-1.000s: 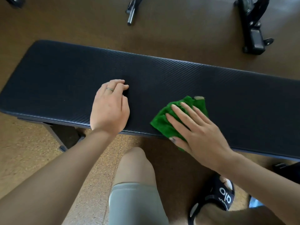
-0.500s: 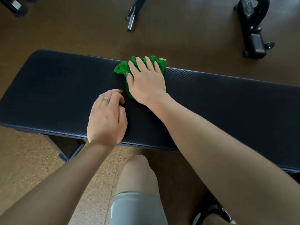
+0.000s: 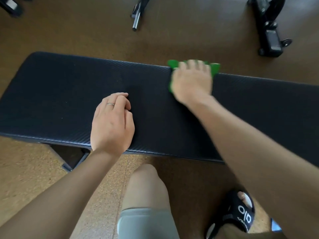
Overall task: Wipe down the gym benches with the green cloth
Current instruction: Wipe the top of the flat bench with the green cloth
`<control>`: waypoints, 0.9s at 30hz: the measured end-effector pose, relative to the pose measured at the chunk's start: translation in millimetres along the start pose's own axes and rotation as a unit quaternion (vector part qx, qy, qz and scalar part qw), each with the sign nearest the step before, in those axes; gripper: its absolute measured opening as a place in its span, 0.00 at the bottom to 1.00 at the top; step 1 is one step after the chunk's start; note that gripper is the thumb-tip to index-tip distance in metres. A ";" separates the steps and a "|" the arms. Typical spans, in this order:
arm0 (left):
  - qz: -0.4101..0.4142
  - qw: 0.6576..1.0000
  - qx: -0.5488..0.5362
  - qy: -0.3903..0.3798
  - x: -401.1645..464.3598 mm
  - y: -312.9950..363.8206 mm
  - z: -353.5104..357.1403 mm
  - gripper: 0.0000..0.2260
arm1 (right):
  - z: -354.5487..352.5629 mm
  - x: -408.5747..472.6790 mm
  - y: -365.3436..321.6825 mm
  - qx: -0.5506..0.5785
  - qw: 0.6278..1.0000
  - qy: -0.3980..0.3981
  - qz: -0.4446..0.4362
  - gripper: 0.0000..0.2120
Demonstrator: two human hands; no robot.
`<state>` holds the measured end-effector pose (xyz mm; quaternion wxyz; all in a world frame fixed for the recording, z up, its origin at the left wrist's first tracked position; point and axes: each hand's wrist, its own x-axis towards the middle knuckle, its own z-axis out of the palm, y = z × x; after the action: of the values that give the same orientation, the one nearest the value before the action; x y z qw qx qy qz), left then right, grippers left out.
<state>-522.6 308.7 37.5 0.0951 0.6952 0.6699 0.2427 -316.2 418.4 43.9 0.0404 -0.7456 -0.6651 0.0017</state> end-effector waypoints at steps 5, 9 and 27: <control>0.000 1.000 0.007 -0.007 -0.7 -1.7 -0.6 0.06 | 3.6 -20.4 -71.4 0.058 0.985 -0.016 -0.163 0.27; 0.001 1.000 0.006 -0.006 -1.7 -2.1 -0.7 0.07 | 3.5 -8.5 13.8 0.045 0.989 0.013 -0.138 0.28; 0.007 1.000 -0.001 -0.025 -3.9 -4.0 -3.5 0.06 | -16.8 -168.8 15.6 0.043 0.976 -0.073 -0.199 0.26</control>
<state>-527.8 304.6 37.8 0.1104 0.7053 0.6626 0.2265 -319.2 248.2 51.0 0.0236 -0.5935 -0.8009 0.0765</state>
